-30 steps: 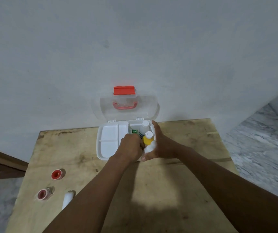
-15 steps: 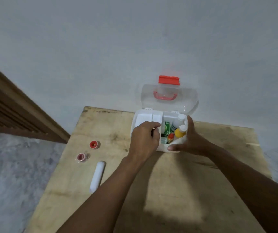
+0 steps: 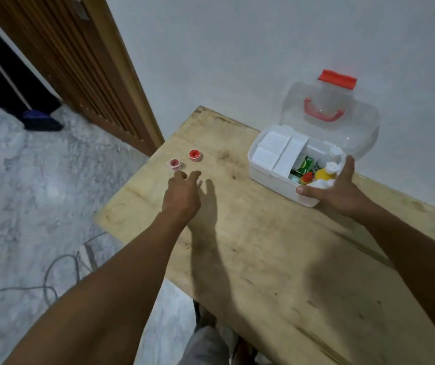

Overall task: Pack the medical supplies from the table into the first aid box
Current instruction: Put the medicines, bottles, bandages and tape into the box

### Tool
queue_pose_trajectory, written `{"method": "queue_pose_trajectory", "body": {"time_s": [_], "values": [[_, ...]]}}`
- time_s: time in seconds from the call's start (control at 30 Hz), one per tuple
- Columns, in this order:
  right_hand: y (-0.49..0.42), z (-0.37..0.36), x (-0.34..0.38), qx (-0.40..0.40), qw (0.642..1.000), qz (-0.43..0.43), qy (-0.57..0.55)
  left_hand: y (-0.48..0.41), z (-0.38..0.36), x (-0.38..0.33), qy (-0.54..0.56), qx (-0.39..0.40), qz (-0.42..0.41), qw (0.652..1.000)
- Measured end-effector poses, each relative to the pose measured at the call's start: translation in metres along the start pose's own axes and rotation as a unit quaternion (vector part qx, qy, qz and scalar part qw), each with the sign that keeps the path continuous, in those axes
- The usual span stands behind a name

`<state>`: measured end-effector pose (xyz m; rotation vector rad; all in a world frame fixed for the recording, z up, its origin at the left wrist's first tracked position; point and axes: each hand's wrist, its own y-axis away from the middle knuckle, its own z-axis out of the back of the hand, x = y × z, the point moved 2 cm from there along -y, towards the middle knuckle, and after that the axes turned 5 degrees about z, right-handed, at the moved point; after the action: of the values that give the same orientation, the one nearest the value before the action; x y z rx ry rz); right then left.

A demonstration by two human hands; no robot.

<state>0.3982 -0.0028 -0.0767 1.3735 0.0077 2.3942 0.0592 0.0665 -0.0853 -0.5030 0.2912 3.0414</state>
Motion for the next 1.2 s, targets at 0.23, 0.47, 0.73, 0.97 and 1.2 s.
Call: {"method": "queue_pose_trajectory", "body": {"time_s": [0.23, 0.47, 0.73, 0.97, 1.2], "values": [[-0.002, 0.002, 0.000, 0.014, 1.000, -0.021, 0.014, -0.009, -0.006, 0.035, -0.048, 0.112, 0.045, 0.992], [-0.001, 0.000, 0.000, 0.018, 0.999, -0.028, 0.006, -0.011, -0.011, 0.031, -0.043, 0.076, 0.049, 0.995], [0.001, -0.001, 0.000, 0.021, 0.999, -0.043, -0.023, -0.023, 0.031, -0.054, 0.119, 0.025, -0.002, 0.993], [0.003, 0.001, 0.001, 0.031, 0.997, -0.051, -0.045, -0.049, 0.066, -0.151, 0.145, 0.066, -0.074, 0.984], [-0.002, -0.001, -0.008, 0.014, 0.997, -0.043, -0.059, -0.059, 0.036, -0.190, 0.085, 0.175, -0.133, 0.972]]}}
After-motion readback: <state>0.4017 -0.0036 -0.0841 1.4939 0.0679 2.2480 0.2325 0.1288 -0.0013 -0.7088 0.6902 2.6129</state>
